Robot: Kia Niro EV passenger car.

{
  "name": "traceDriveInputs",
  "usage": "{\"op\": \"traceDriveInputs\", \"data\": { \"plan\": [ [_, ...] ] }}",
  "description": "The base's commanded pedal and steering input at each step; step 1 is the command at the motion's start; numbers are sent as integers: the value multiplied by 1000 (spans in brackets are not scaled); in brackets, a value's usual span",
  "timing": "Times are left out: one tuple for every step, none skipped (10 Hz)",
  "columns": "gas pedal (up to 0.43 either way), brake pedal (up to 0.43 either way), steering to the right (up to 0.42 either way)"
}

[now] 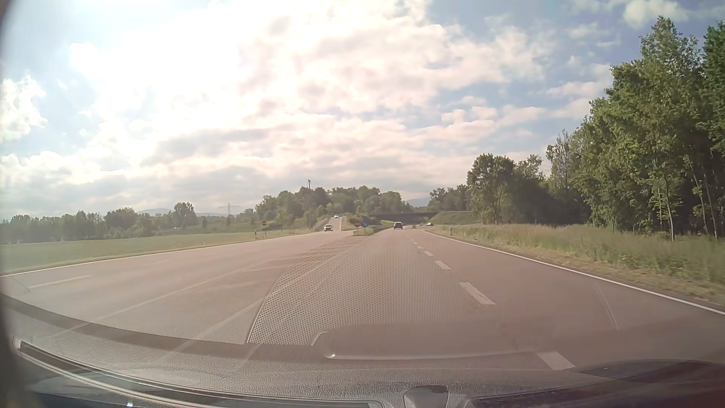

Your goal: Follow the waypoints while adhering to traffic rules and regulations

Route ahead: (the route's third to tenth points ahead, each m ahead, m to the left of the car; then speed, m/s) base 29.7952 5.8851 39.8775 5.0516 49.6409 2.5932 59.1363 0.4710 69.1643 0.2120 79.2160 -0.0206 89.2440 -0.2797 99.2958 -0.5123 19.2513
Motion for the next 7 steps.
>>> {"op": "traceDriveInputs", "data": {
  "plan": [
    [138, 0, 0],
    [138, 0, 0],
    [138, 0, 0],
    [138, 0, 0],
    [138, 0, 0],
    [130, 0, 0],
    [130, 0, 0]
  ]
}}
